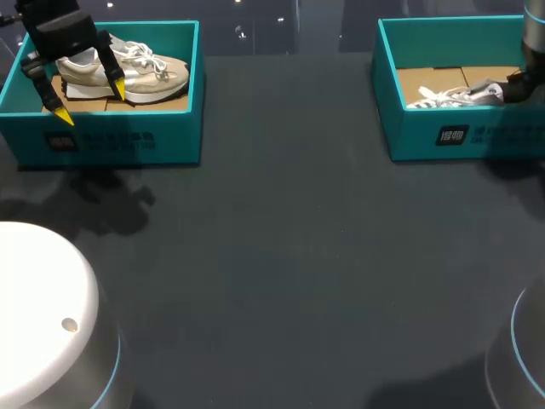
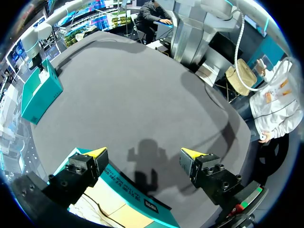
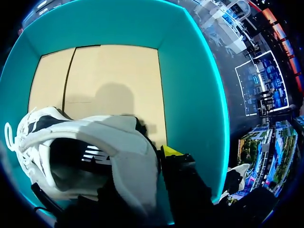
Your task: Take the shoe out of the shoebox, open the shoe tongue, remove and reinsert the insole, then place the shoe into the shoebox
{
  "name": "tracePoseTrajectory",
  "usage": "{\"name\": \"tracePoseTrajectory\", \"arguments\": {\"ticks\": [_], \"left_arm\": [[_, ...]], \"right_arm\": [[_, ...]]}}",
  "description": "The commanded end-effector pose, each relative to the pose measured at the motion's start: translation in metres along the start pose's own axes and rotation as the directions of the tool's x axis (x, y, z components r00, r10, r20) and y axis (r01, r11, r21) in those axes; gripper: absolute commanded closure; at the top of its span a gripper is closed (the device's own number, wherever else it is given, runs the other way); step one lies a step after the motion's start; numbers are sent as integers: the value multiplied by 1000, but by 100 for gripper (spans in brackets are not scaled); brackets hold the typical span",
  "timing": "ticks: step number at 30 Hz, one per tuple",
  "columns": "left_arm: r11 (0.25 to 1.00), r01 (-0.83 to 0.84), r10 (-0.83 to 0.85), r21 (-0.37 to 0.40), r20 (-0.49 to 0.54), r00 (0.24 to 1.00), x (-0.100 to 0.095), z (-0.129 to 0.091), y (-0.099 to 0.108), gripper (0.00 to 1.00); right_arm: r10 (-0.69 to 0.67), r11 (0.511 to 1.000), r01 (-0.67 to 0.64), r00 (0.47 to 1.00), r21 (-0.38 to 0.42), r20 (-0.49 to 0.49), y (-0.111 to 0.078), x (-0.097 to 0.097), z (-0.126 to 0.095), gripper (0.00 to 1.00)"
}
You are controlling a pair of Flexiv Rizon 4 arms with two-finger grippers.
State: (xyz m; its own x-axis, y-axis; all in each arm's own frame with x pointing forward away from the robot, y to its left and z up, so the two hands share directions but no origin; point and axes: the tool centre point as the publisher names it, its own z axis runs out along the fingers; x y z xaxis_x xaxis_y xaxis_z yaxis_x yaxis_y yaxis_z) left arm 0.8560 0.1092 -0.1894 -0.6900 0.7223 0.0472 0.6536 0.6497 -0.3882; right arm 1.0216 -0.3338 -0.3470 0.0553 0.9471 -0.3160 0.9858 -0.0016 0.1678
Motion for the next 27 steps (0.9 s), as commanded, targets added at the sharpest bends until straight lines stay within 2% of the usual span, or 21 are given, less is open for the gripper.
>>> {"name": "tracePoseTrajectory", "arguments": {"ticks": [1,8,9,11,17,19,25,26,27], "left_arm": [[1000,-1,1,-3,0,1000,1,0,0,0],[1000,-1,1,-3,0,1000,1,0,0,0],[1000,-1,1,-3,0,1000,1,0,0,0],[1000,-1,1,-3,0,1000,1,0,0,0],[1000,-1,1,-3,0,1000,1,0,0,0],[1000,-1,1,-3,0,1000,1,0,0,0],[1000,-1,1,-3,0,1000,1,0,0,0],[1000,-1,1,-3,0,1000,1,0,0,0],[1000,-1,1,-3,0,1000,1,0,0,0]], "right_arm": [[-4,1000,4,1000,15,-12,3,2,13,100],[-9,999,10,1000,32,-21,0,3,20,98],[-12,999,13,1000,33,-26,0,3,21,85],[-14,999,15,1000,35,-27,0,3,22,72],[-19,999,21,999,39,-34,2,2,19,55],[-21,999,23,999,39,-37,3,1,17,52],[-24,999,26,998,38,-56,3,1,11,30],[-24,999,27,998,42,-62,3,1,8,21],[-25,999,28,997,43,-67,3,1,6,16]]}}
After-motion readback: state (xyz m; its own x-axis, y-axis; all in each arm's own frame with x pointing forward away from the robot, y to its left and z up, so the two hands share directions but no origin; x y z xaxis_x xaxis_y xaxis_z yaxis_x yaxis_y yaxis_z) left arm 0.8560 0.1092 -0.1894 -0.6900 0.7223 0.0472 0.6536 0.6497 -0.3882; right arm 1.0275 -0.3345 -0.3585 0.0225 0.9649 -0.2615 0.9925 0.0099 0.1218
